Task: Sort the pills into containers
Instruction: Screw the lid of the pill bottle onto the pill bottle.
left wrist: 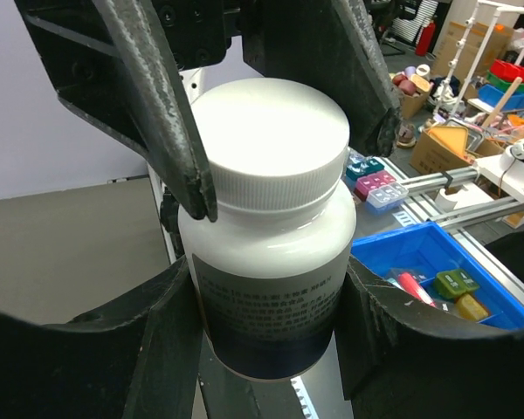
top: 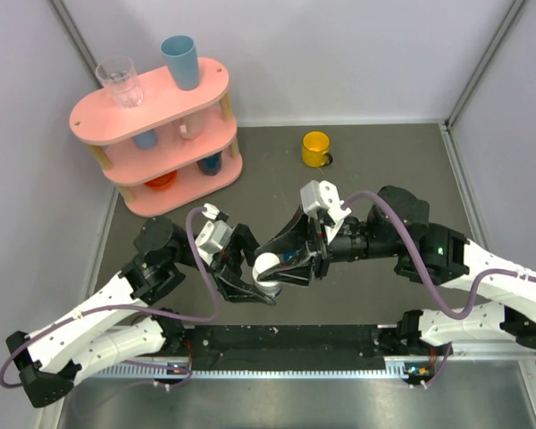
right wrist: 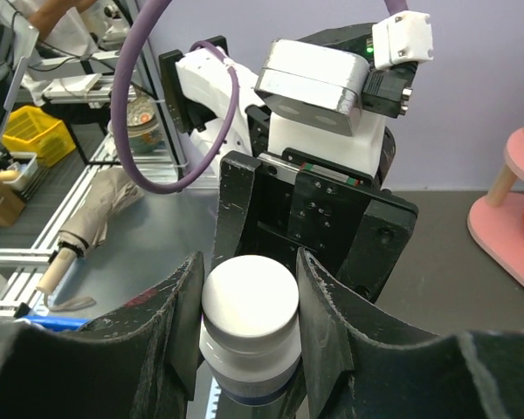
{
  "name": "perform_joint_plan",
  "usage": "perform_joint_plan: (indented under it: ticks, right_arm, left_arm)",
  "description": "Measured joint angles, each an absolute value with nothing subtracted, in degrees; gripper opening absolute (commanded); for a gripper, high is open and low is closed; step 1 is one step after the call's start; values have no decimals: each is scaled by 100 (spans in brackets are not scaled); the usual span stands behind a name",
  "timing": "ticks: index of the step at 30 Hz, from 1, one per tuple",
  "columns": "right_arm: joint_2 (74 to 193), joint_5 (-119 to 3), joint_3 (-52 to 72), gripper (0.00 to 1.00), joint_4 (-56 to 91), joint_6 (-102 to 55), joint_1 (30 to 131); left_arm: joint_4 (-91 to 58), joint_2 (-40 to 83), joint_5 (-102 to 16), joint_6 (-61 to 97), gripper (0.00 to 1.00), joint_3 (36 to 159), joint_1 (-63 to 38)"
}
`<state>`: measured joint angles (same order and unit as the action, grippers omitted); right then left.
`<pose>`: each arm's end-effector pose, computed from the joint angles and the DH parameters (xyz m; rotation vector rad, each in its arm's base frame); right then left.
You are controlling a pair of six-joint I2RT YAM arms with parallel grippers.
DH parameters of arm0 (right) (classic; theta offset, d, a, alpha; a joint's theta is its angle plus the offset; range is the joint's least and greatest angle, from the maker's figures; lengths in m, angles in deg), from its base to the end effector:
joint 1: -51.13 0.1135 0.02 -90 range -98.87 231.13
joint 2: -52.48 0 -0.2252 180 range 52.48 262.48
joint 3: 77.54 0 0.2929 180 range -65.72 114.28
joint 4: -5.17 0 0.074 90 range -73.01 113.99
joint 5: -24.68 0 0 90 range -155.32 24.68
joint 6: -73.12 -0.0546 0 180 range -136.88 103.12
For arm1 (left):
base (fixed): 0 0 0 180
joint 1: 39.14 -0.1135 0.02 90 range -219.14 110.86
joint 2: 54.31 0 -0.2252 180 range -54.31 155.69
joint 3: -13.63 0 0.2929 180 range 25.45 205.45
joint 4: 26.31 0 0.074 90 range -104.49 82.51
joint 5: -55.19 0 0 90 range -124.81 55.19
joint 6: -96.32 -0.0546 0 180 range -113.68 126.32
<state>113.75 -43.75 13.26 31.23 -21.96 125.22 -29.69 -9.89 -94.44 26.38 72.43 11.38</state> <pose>0.0605 0.2855 0.4629 -1.2100 1.1707 1.3595 0.1160 -0.2149 0.3749 1.3185 0.9803 -1.6274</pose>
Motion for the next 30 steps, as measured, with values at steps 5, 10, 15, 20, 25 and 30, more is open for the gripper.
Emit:
perform_joint_plan:
  ticks: [5, 10, 15, 20, 25, 30]
  right_arm:
    - [11428, -4144, 1392, 0, 3138, -2185, 12522]
    - [11456, -3927, 1396, 0, 3116, -2187, 12522]
    - [11526, -3737, 1475, 0, 3127, -2185, 12520]
    - [11596, -3617, 1588, 0, 3149, -2185, 12520]
    - [11653, -3512, 1658, 0, 3156, -2185, 12520]
    - [11679, -3436, 1687, 0, 3158, -2187, 12518]
  left_arm:
    - [-3059, -967, -9619, 2679, 0, 7256, 1147]
    - [-3157, -917, -9836, 2751, 0, 7261, 1160]
    - [-3266, -893, -9989, 2815, 0, 7263, 1160]
    - [-3413, -877, -10063, 2894, 0, 7289, 1160]
    - [-3465, -877, -10120, 2918, 0, 7300, 1160]
    - [-3509, -866, -10166, 2918, 0, 7302, 1162]
